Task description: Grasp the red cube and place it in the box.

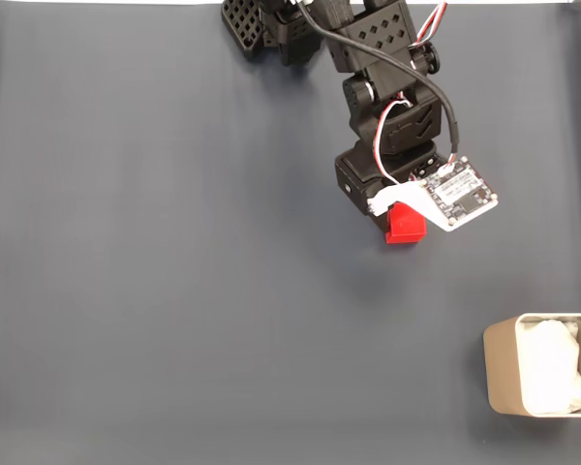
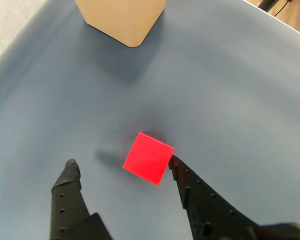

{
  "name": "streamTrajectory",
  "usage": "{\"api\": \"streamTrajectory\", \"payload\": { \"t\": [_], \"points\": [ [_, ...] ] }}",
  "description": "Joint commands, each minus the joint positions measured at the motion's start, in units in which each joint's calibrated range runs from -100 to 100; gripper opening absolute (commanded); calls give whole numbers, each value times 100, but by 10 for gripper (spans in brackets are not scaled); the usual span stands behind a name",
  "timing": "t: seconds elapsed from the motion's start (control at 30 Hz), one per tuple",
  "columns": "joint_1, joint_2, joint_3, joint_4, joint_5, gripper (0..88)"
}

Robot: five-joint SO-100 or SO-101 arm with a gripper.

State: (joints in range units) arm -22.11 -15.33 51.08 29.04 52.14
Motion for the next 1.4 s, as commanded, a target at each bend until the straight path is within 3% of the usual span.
{"api": "streamTrajectory", "payload": {
  "t": [0.0, 1.37],
  "points": [
    [-105, -1, -346, -92, -63, 403],
    [-296, 68, -227, -633, 29, 385]
  ]
}}
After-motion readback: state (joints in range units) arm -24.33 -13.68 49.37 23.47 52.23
